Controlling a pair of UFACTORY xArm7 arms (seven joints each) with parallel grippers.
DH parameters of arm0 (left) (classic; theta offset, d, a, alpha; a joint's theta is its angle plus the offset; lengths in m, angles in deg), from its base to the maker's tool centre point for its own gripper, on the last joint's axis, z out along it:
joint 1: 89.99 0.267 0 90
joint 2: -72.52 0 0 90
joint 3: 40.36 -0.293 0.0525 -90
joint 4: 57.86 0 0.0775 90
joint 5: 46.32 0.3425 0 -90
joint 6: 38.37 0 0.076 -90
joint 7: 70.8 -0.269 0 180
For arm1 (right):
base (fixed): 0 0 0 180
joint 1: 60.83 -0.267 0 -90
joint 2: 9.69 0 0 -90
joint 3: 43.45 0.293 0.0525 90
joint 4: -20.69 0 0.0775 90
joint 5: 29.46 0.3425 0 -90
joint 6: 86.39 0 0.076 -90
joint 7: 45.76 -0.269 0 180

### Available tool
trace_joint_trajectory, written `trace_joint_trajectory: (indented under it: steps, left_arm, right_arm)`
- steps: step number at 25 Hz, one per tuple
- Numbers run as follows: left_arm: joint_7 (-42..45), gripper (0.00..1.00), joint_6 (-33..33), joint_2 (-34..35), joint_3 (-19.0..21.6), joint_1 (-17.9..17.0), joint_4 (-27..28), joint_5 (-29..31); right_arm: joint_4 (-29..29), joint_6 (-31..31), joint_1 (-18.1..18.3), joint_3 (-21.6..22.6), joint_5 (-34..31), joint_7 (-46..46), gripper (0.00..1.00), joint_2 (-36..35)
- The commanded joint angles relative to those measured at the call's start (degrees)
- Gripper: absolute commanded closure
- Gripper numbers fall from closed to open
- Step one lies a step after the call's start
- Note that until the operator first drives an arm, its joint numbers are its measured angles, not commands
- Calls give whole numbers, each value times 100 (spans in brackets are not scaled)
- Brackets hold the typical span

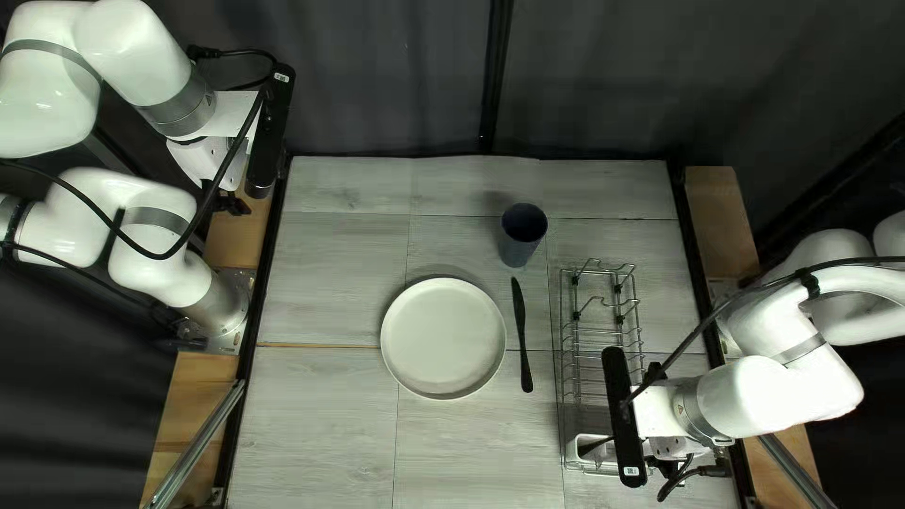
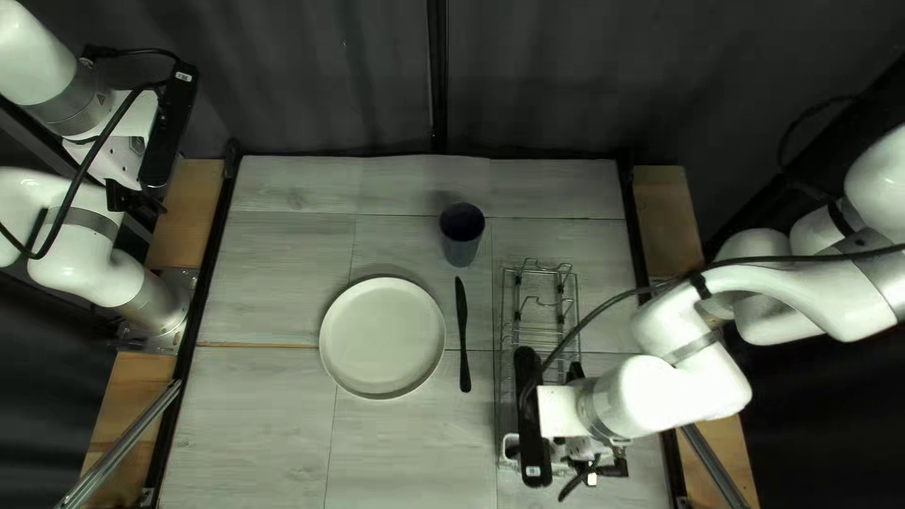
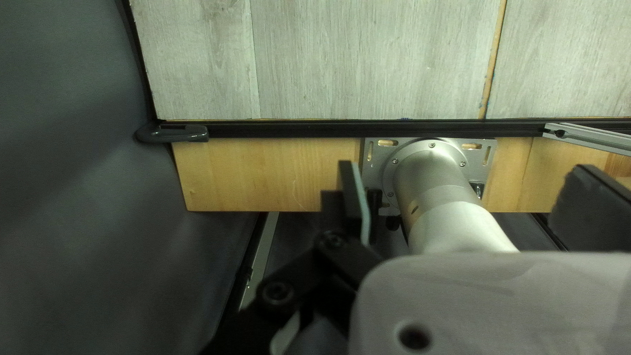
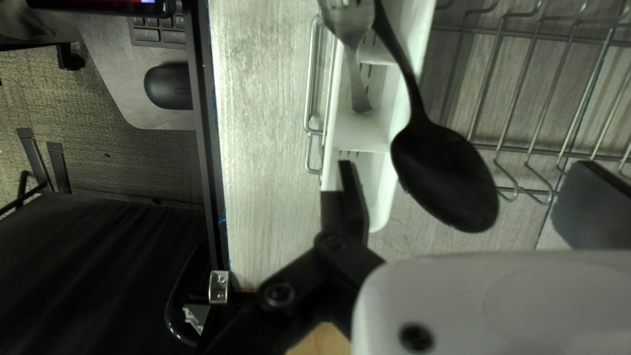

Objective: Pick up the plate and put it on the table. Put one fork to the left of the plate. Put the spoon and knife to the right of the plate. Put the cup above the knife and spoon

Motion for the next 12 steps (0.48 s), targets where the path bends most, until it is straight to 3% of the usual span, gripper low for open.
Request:
trace_joint_trajectory:
  steps: [1, 7, 12]
  left_arm:
    - [0, 0, 0, 0, 0, 0, 0, 0]
    - [0, 0, 0, 0, 0, 0, 0, 0]
    - [0, 0, 0, 0, 0, 0, 0, 0]
  right_arm:
    - [42, -18, -25, -13, 47, 13, 100, -2]
    - [219, -261, -81, 38, 4, -69, 100, 107]
    - [584, -1016, -157, -110, -117, 24, 100, 467]
